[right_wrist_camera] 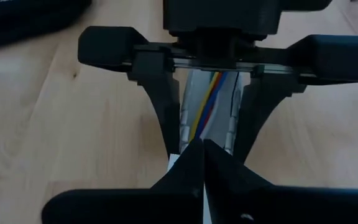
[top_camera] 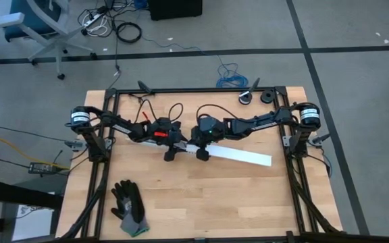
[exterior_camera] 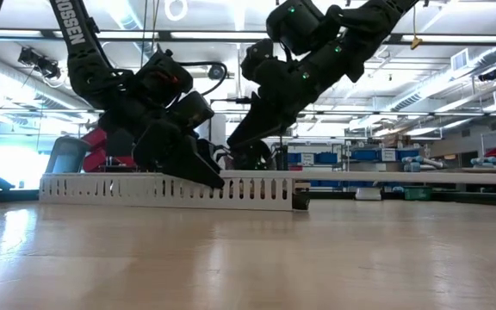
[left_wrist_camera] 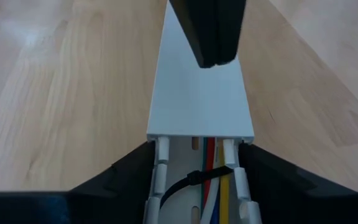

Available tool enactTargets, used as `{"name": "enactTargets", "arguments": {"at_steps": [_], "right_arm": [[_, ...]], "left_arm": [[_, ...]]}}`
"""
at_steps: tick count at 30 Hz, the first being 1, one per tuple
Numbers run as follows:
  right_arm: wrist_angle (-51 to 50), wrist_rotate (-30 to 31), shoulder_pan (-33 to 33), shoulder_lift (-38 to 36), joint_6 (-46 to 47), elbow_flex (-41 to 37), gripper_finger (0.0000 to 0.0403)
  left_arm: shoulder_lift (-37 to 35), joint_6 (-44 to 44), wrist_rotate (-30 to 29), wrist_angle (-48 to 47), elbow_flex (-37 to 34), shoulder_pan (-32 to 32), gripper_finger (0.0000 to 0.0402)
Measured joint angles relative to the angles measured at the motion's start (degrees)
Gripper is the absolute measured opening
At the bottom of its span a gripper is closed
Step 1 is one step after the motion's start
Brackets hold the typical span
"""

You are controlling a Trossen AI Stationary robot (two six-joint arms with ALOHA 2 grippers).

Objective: Ziptie cables
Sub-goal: Close the white cable duct with the cover

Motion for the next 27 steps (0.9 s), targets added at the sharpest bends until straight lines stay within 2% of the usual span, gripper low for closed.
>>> {"name": "enactTargets", "arguments": {"at_steps": [12, 17, 27], "right_arm": [[-0.94, 1.45, 0.02, 0.00, 0.09, 0.00, 0.0000], [-0.99, 1.53, 0.02, -0.02, 0.94, 0.00, 0.0000], [-1.35, 1.52, 0.02, -0.02, 1.03, 0.04, 0.0000]], "left_arm": [[-0.11, -1.31, 1.64, -0.50, -0.01, 0.00, 0.0302], [-0.51, -1.31, 1.15, -1.48, -0.03, 0.49, 0.0305], [-6.42, -1.05, 1.01, -14.45, -0.28, 2.01, 0.0305]]}}
